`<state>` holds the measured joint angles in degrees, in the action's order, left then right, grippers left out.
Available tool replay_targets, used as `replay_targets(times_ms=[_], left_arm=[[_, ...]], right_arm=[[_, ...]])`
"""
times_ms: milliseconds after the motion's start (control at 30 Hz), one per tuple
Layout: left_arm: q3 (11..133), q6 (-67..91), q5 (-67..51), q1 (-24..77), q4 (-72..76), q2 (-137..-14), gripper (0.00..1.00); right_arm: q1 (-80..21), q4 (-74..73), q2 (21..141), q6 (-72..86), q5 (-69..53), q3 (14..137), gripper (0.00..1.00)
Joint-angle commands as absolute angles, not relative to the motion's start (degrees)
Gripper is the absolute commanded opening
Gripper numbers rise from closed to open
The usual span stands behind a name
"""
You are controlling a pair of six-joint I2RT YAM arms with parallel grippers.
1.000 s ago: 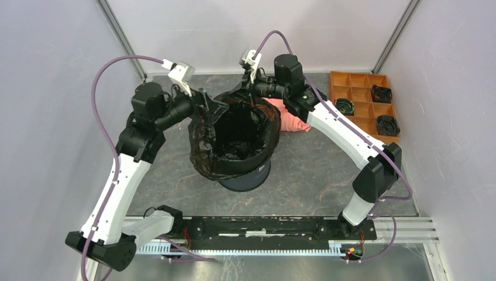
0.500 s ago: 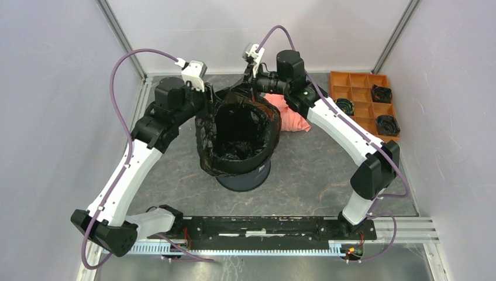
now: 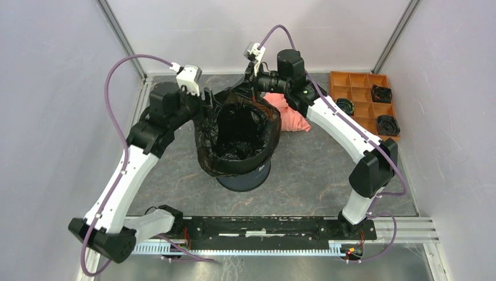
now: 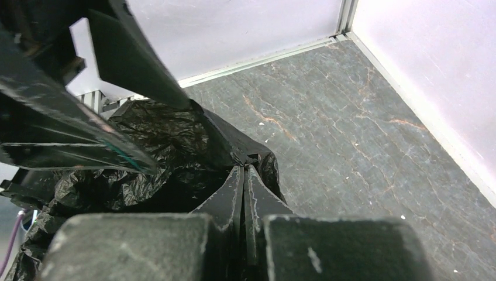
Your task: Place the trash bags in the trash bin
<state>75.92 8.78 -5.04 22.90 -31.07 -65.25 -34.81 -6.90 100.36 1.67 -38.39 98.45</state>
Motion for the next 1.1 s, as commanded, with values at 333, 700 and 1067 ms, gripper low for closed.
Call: replay_targets(times_ms=[333,700,1067], left_arm=[[66.42,1.15,-6.26,25.68,-30.92,-49.03,0.83],[58.36,-16.83,11.30,34.94,-17.76,-46.39,0.86],[60.85,-16.69,18.64,36.32,-14.26,-52.44,0.49]], right_arm=[[-34.59,-0.44,100.33,13.91,-35.97,99.82,0.01],[-34.68,2.92,101.38,16.90,-36.52,99.11,0.01],[-34.75,2.64,100.96,15.84,-36.17,99.13,0.01]])
